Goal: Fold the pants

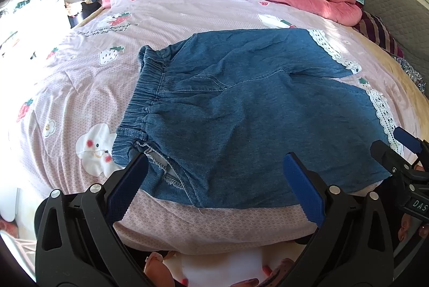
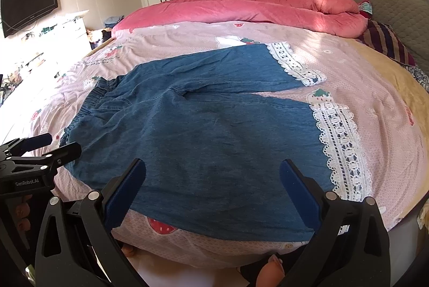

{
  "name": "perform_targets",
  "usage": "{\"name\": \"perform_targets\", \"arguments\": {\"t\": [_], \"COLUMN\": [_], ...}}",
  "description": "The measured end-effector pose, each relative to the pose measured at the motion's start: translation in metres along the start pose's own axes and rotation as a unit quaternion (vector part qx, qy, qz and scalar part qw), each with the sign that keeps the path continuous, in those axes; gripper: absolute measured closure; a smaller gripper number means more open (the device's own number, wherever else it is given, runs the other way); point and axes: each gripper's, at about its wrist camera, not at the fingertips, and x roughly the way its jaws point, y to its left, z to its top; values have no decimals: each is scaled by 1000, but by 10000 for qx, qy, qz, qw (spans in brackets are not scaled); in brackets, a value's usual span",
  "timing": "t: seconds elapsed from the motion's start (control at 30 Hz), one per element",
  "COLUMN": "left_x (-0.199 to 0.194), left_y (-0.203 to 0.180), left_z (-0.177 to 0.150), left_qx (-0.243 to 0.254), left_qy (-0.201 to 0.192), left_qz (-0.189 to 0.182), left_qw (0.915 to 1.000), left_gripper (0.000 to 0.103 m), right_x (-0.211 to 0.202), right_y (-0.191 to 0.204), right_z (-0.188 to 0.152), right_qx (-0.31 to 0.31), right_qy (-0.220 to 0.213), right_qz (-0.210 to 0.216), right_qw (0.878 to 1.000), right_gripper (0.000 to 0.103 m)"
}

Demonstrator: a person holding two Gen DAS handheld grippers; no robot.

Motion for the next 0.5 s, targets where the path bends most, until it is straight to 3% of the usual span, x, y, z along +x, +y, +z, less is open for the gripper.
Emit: {"name": "perform_targets", "arguments": {"t": [0.27, 0.5], "left_x": [18, 63], "left_y": [21, 72], "left_z": [20, 75], "left_qx": [-35, -6], "left_qy": [2, 67], "left_qz": [54, 295], "left_qw": [10000, 9995], "left_gripper": [9, 9], "right_x": [22, 70], "right_y": [3, 8], "right_z": [28, 81], "right_qx": [-339, -855], "right_qy": [85, 300], "right_qz": [346, 671], "right_qw": [9988, 9936], "right_gripper": [4, 4]}}
